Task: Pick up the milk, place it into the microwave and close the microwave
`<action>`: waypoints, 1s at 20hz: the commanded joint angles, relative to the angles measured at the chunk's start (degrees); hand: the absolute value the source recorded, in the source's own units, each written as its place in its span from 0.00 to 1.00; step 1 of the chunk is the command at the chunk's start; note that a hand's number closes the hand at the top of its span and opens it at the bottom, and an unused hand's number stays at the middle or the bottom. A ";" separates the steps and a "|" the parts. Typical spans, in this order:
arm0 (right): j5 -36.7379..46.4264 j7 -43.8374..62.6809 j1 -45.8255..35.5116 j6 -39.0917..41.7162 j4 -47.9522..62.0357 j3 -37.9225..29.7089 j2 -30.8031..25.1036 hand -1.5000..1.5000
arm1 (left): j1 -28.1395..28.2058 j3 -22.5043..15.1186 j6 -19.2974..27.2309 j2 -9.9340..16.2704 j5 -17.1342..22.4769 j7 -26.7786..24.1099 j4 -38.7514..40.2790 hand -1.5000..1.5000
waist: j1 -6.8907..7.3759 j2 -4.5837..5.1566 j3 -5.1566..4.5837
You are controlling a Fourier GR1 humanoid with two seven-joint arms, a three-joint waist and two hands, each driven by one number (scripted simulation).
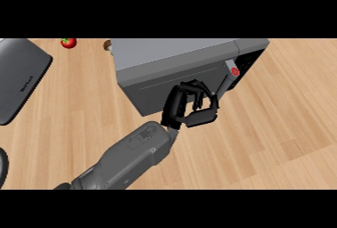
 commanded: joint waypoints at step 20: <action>0.19 0.73 -6.90 1.00 7.20 -6.26 -9.72 0.00 | -6.85 0.67 -0.89 0.03 6.18 -4.61 6.07 1.00 | -0.15 1.30 0.20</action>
